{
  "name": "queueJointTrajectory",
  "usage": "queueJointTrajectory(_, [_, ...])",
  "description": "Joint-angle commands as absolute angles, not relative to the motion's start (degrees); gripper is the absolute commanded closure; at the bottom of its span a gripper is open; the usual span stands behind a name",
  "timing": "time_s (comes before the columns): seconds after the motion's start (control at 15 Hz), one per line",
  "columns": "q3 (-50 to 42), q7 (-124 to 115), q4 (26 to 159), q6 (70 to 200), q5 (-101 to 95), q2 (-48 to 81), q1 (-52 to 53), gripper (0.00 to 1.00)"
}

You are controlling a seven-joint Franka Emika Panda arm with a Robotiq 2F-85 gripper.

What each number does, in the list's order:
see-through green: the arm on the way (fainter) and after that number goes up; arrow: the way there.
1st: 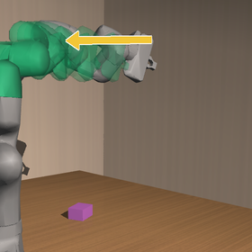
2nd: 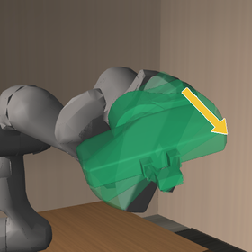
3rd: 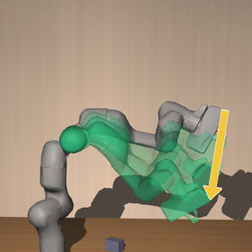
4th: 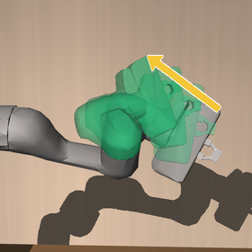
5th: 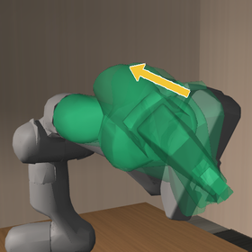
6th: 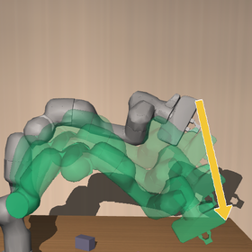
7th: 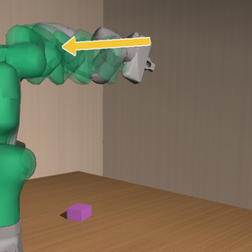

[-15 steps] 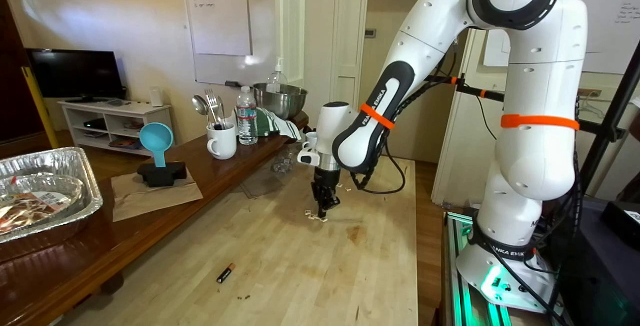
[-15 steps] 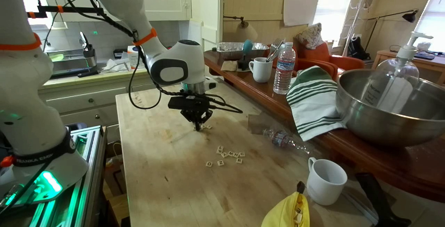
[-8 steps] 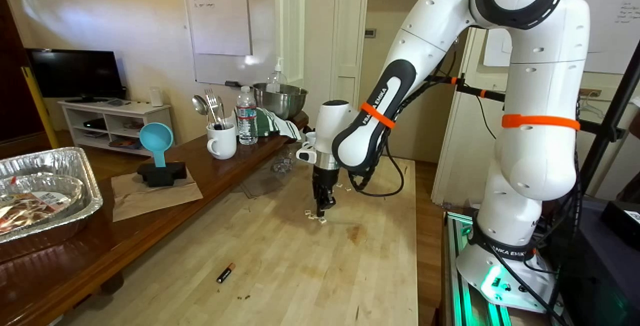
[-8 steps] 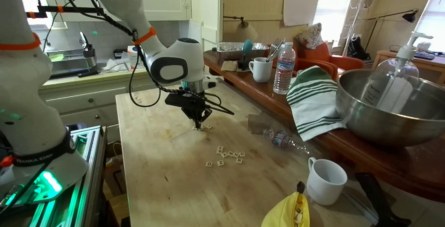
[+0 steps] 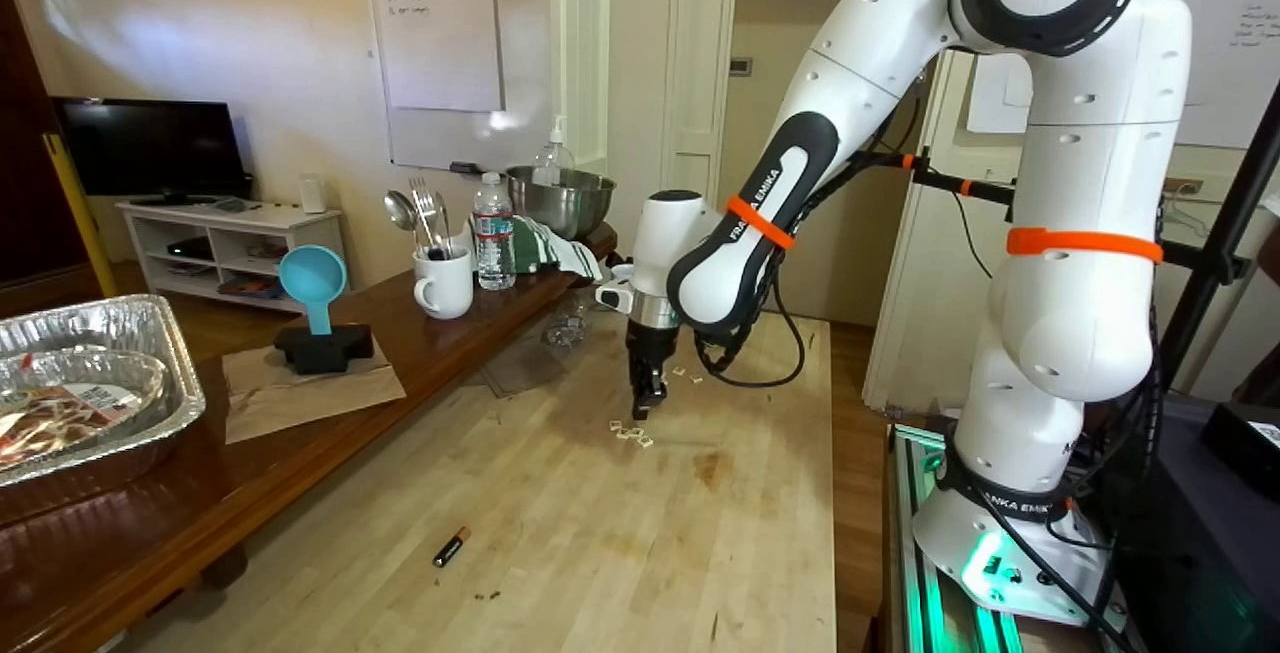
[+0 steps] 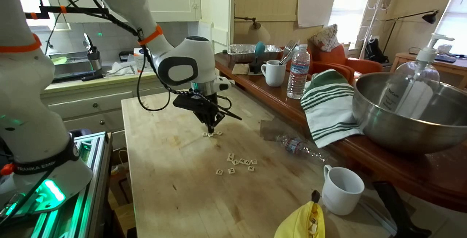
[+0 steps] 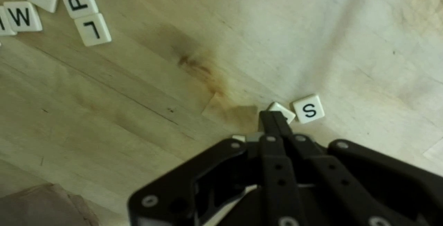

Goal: Spell the word 'Meat'.

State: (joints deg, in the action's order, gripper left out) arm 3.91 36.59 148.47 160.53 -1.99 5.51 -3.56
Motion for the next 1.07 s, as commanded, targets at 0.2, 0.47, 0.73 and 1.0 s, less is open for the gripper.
queueJointTrajectory(0.2, [3.19,33.45,148.73,160.88,-3.39,6.71,-2.97,1.00])
queueJointTrajectory(0.47, [3.84,35.77,148.78,161.40,-3.51,7.52,-3.14,1.00])
queueJointTrajectory(0.73, [3.29,36.13,148.54,161.35,-6.61,8.66,-3.02,1.00])
queueJointTrajectory(1.0, [3.18,35.01,148.38,159.81,-8.29,8.73,-2.88,1.00])
